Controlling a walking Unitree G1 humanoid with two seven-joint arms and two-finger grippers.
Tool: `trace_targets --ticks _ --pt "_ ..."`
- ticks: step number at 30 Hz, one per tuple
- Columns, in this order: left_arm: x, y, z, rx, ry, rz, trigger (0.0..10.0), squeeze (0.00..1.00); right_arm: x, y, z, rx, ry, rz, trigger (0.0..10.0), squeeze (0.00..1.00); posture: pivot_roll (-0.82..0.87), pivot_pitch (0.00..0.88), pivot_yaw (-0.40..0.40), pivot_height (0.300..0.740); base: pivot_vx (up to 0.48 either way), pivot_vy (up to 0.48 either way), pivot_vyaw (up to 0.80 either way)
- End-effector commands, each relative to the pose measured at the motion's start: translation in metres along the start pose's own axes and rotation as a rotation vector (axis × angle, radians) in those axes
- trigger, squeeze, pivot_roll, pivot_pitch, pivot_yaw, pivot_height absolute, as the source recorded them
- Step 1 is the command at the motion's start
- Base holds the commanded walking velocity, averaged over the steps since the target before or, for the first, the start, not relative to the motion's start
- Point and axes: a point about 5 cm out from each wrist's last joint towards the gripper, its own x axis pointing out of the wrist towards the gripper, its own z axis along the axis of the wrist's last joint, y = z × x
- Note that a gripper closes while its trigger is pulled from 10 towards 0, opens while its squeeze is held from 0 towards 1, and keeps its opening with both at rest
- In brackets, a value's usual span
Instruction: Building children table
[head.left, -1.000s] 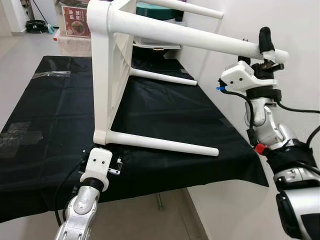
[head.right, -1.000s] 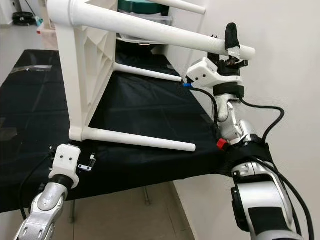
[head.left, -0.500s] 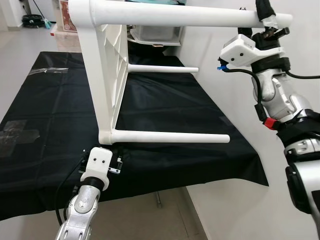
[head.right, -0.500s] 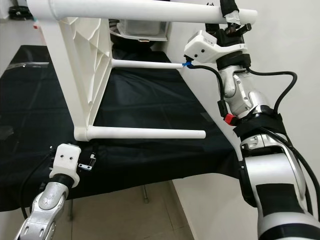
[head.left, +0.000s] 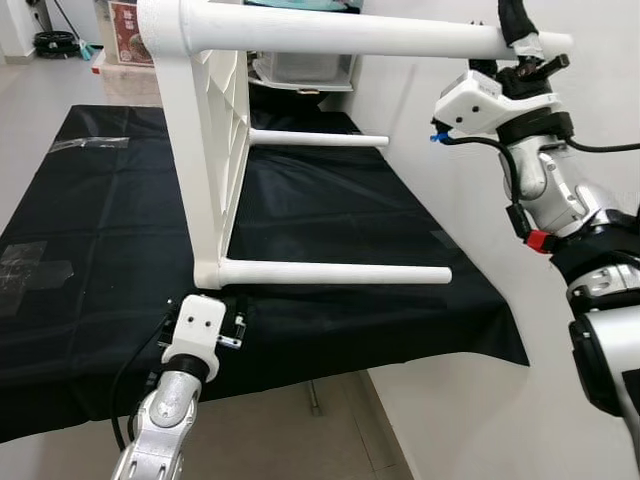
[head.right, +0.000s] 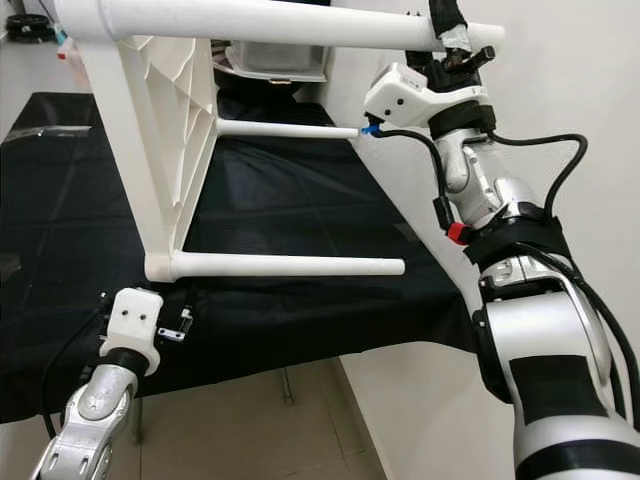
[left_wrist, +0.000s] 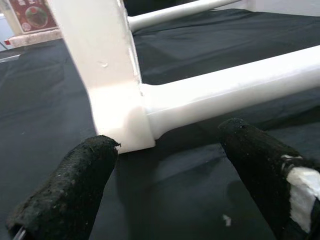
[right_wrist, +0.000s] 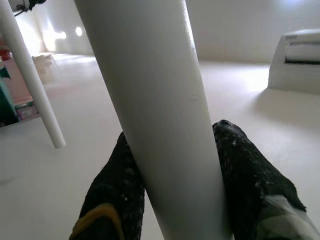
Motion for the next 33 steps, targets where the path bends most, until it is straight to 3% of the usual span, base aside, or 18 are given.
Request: trace_targets --ticks 1,4,5,6,8,9,10,14,15,20,27,29,33 --pt "-0.002 -0.001 -0.002 0.014 0.008 -0.007 10.0 0.00 0.014 -0.010 0.016 0.220 -0.002 -0.125 0.0 0.00 0.10 0.000 -0.174 0.740 0.000 0.000 0.00" --pt "-0.002 0.000 -0.002 0.015 0.009 -0.004 10.0 0.00 0.014 -0.008 0.015 0.258 0.024 -0.123 0.0 0.00 0.10 0.000 -0.174 0.740 0.000 0.000 0.00" --pt "-0.002 0.001 -0.002 0.017 0.009 0.000 10.0 0.00 0.015 -0.005 0.011 0.359 0.101 -0.121 0.0 0.00 0.11 0.000 -0.176 0.740 0.000 0.000 0.00" --pt "-0.002 0.001 -0.002 0.017 0.009 0.000 10.0 0.00 0.015 -0.005 0.011 0.359 0.101 -0.121 0.0 0.00 0.11 0.000 -0.176 0.740 0.000 0.000 0.00" --pt "-0.003 0.001 -0.002 0.017 0.010 0.002 10.0 0.00 0.011 0.005 0.001 0.560 0.257 -0.117 0.0 0.00 0.11 0.000 -0.177 0.740 0.000 0.000 0.00" --pt "-0.003 0.001 -0.002 0.017 0.010 0.002 10.0 0.00 0.011 0.005 0.001 0.560 0.257 -0.117 0.0 0.00 0.11 0.000 -0.177 0.740 0.000 0.000 0.00" --pt "-0.004 0.001 -0.002 0.016 0.011 0.003 10.0 0.00 0.006 0.014 -0.006 0.706 0.370 -0.116 0.0 0.00 0.11 0.000 -0.178 0.740 0.000 0.000 0.00" --pt "-0.004 0.002 -0.003 0.017 0.012 0.005 10.0 0.00 -0.004 0.029 -0.018 0.920 0.566 -0.132 0.0 0.00 0.11 0.000 -0.178 0.740 0.000 0.000 0.00" --pt "-0.004 0.002 -0.003 0.017 0.012 0.005 10.0 0.00 -0.004 0.029 -0.018 0.920 0.566 -0.132 0.0 0.00 0.11 0.000 -0.178 0.740 0.000 0.000 0.00" --pt "-0.004 0.003 -0.002 0.020 0.011 0.010 10.0 0.00 -0.014 0.047 -0.020 1.102 0.706 -0.099 0.0 0.00 0.12 0.000 -0.178 0.740 0.000 0.000 0.00" --pt "-0.005 0.003 -0.003 0.018 0.013 0.011 10.0 0.00 -0.008 0.053 -0.014 1.284 0.764 -0.059 0.0 0.00 0.12 0.000 -0.183 0.740 0.000 0.000 0.00" --pt "-0.005 0.002 -0.003 0.017 0.014 0.009 10.0 0.00 -0.006 0.059 -0.008 1.401 0.801 -0.013 0.0 0.00 0.12 0.000 -0.183 0.740 0.000 0.000 0.00" --pt "-0.005 0.002 -0.002 0.016 0.013 0.008 10.0 0.00 -0.004 0.064 -0.001 1.398 0.798 0.046 0.0 0.00 0.12 0.000 -0.185 0.740 0.000 0.000 0.00"
